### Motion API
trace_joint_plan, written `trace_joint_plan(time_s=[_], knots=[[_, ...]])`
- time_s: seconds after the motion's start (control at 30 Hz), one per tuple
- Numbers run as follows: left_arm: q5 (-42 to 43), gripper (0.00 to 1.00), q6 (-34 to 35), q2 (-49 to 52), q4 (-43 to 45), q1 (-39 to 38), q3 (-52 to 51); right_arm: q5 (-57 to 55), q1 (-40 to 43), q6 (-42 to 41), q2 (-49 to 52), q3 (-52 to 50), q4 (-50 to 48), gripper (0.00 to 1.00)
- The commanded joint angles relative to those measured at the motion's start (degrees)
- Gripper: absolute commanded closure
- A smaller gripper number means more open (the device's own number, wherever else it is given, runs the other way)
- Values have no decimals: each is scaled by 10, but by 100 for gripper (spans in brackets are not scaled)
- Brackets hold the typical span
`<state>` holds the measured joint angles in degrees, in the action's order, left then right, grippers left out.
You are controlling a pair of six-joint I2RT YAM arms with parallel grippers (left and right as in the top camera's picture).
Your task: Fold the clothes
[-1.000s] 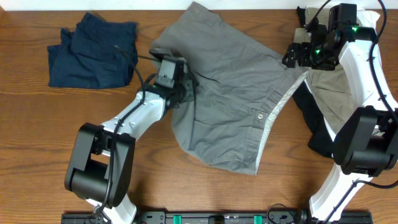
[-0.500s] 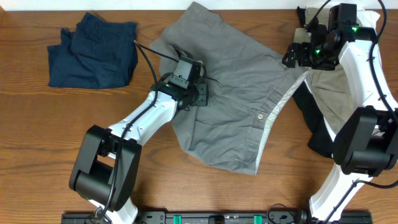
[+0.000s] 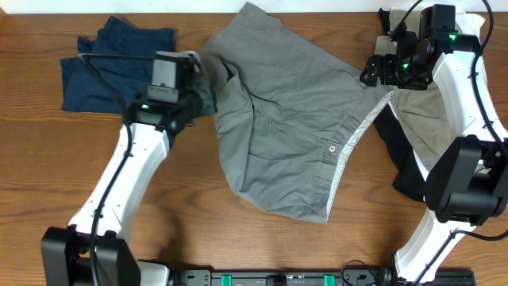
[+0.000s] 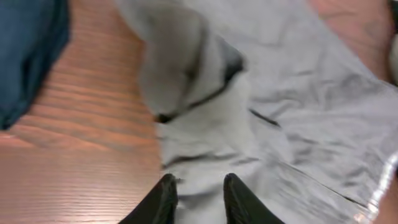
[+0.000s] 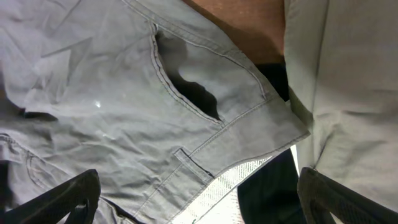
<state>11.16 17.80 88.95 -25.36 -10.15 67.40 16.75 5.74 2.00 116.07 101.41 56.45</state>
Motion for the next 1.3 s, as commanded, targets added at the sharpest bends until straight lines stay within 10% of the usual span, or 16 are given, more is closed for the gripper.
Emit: trace_joint_plan(time_s=[0.0,0.37,0.87,1.0,1.27], knots=[[1,67,-9,65,10,10,-5,17,-6,9,-21,6,2,1],[48,40,-141,176,119,21,-5,17,-6,18,-21,6,11,1],[97,29,-247,214,166,21,-5,17,-6,17,-21,6,10,1],[119,33,-247,239,179,21,-5,17,-6,17,-21,6,10,1],[124,74,-231,241,184,21,-5,17,-6,17,-21,6,6,1]])
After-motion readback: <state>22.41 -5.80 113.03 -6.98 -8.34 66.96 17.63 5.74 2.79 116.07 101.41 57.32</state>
